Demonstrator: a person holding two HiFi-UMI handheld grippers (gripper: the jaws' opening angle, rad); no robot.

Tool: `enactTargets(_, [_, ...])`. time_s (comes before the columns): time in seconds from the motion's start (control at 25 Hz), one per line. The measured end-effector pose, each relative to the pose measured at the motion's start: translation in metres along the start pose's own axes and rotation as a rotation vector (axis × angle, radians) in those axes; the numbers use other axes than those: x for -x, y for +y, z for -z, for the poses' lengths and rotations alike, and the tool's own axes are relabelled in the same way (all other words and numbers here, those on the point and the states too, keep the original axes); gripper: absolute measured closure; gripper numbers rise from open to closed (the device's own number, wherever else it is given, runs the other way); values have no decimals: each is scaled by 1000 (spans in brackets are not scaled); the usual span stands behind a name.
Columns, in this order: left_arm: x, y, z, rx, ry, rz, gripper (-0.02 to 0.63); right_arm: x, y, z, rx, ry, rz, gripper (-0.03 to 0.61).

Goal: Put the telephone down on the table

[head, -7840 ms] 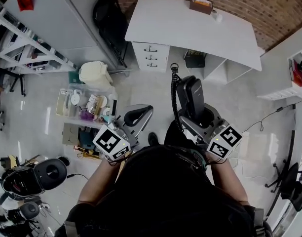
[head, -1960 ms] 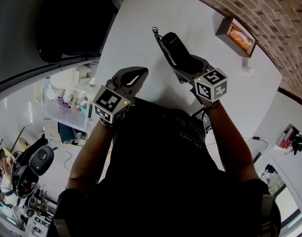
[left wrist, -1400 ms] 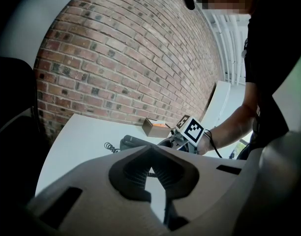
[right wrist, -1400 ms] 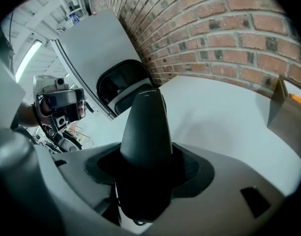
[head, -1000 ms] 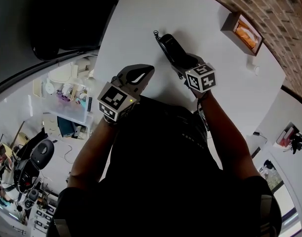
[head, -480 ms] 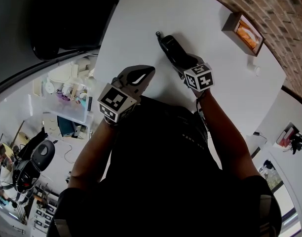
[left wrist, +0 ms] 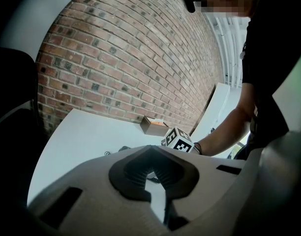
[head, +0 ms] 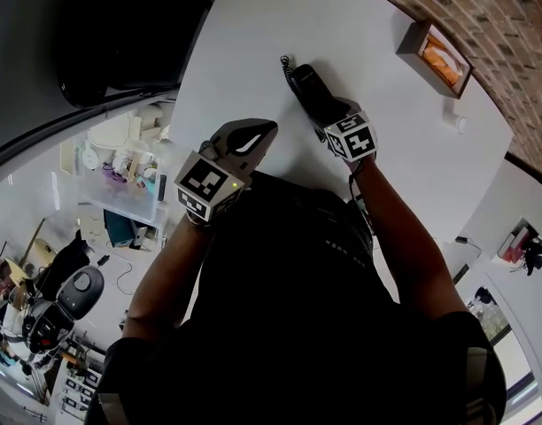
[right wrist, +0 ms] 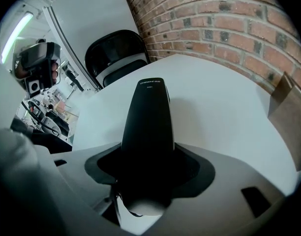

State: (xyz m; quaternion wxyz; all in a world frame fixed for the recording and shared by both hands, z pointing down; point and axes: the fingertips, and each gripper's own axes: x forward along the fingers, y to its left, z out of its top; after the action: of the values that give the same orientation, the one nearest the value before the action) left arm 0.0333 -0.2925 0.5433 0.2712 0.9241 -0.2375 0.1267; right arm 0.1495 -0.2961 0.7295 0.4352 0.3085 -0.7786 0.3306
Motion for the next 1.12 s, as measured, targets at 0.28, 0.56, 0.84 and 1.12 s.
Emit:
enactTargets(0.28, [3,-10,-1,-15,3,-1,606,0,1,1,11,-6,4,299])
enactTargets(0.56, [15,-22,0,-41,1,-22,606,17,2,-6,-11,-85,-12,297])
enactTargets(0.84, [21,-52,-24,-138,-23,-27,606,91,20,-38,27,-283,-31,298])
enactTargets(1.12, [35,-88,-82,-240,-94,-50,606,199,46,-77,90,-523,-59,354])
